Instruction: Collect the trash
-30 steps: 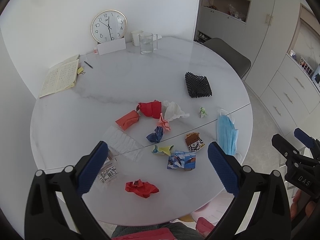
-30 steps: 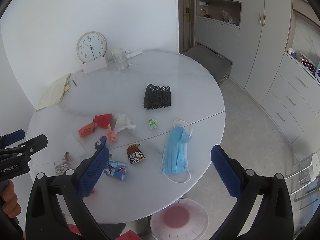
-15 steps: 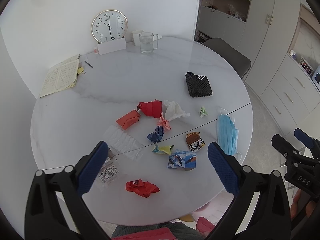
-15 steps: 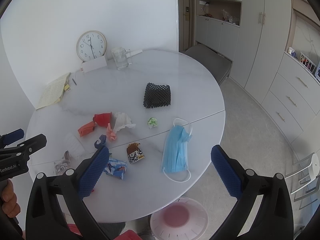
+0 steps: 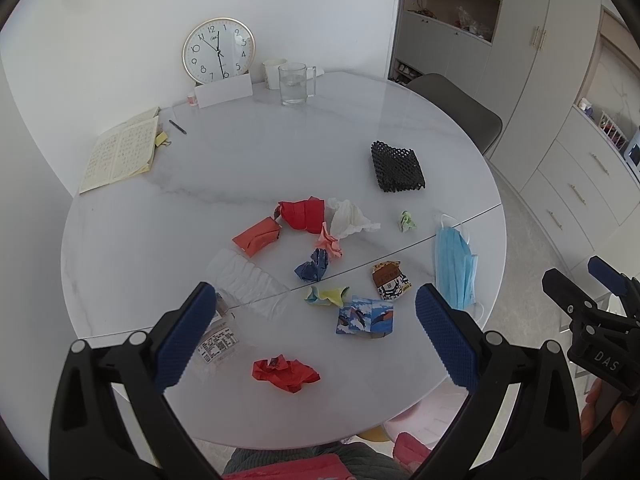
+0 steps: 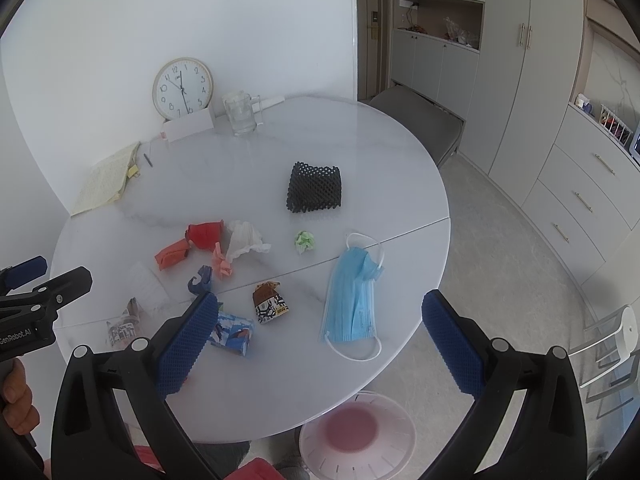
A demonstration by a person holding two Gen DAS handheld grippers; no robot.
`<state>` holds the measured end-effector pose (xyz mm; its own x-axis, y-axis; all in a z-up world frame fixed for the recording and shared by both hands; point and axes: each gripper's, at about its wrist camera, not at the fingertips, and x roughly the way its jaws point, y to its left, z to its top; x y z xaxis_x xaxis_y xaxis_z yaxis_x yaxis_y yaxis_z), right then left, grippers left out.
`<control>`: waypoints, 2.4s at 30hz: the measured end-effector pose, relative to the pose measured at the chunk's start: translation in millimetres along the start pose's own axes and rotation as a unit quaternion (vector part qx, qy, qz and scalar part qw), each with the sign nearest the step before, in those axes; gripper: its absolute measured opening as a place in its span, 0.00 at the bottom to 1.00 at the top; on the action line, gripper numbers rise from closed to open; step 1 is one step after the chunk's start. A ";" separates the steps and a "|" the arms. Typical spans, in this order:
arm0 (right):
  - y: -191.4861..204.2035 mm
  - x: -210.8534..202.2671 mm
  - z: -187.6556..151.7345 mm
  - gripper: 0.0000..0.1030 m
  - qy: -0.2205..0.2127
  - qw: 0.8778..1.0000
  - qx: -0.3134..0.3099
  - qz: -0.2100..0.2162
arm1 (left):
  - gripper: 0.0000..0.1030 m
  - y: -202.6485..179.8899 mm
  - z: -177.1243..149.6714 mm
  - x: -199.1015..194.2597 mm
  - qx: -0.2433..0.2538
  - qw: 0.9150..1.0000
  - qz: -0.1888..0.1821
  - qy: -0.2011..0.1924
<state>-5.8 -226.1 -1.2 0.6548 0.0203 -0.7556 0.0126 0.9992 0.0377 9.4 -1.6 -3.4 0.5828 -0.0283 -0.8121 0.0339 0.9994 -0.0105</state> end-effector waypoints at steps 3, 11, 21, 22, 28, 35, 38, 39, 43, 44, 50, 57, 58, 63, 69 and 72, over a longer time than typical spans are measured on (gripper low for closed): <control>0.5 0.2 -0.1 0.98 0.000 1.000 -0.001 -0.001 | 0.93 0.2 0.6 0.3 0.000 1.000 0.000 0.000; 2.2 0.3 -2.7 0.98 0.001 1.000 -0.005 -0.004 | 0.93 0.7 -0.9 0.2 0.001 1.000 -0.002 0.002; 6.6 1.7 -7.7 0.98 -0.010 1.000 0.000 -0.010 | 0.93 19.7 -6.1 3.4 0.004 1.000 -0.008 0.001; 6.3 2.7 -8.7 0.98 -0.009 1.000 0.007 -0.003 | 0.93 22.4 -6.4 4.5 0.005 1.000 -0.012 0.000; 21.3 12.6 -13.8 0.98 0.001 1.000 -0.007 0.013 | 0.93 49.8 -14.2 16.1 0.047 0.998 -0.046 -0.016; 60.0 35.4 -31.2 0.98 0.046 0.998 -0.047 0.002 | 0.93 101.4 -39.8 63.1 0.169 0.981 -0.092 0.017; 81.1 44.9 -44.6 0.98 0.057 0.997 -0.046 0.014 | 0.93 115.3 -52.9 91.7 0.221 0.967 -0.114 0.056; 86.3 47.9 -48.7 0.98 0.061 0.997 -0.040 0.021 | 0.93 119.7 -56.5 102.9 0.232 0.963 -0.117 0.073; 109.1 66.1 -65.3 0.98 0.081 0.995 -0.008 0.051 | 0.93 130.7 -68.5 138.0 0.257 0.949 -0.149 0.110; 116.1 72.6 -70.5 0.98 0.090 0.995 0.000 0.053 | 0.93 133.4 -70.7 148.3 0.260 0.946 -0.155 0.117; 136.5 88.8 -86.3 0.98 0.120 0.992 0.024 0.027 | 0.92 139.9 -82.5 186.6 0.282 0.929 -0.180 0.158; 143.0 102.1 -96.6 0.98 0.144 0.988 0.061 0.002 | 0.91 151.3 -82.7 201.9 0.274 0.921 -0.215 0.172; 144.7 104.4 -97.8 0.98 0.147 0.987 0.065 0.003 | 0.91 152.3 -82.8 203.6 0.273 0.920 -0.219 0.174; 154.5 112.9 -98.7 0.98 0.157 0.986 0.057 0.005 | 0.85 148.4 -87.7 212.8 0.296 0.909 -0.224 0.190; 168.1 119.3 -96.7 0.98 0.167 0.985 0.030 0.032 | 0.51 148.8 -93.4 214.4 0.304 0.907 -0.225 0.187; 184.2 122.0 -98.1 0.98 0.169 0.983 -0.006 0.065 | 0.43 155.9 -89.0 212.8 0.289 0.908 -0.241 0.186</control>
<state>2.3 -36.2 -150.6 0.3610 0.1568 -0.9193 -0.0658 0.9876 0.1426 66.5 150.1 -229.8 0.0766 -0.3425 -0.9364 0.6948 0.6919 -0.1962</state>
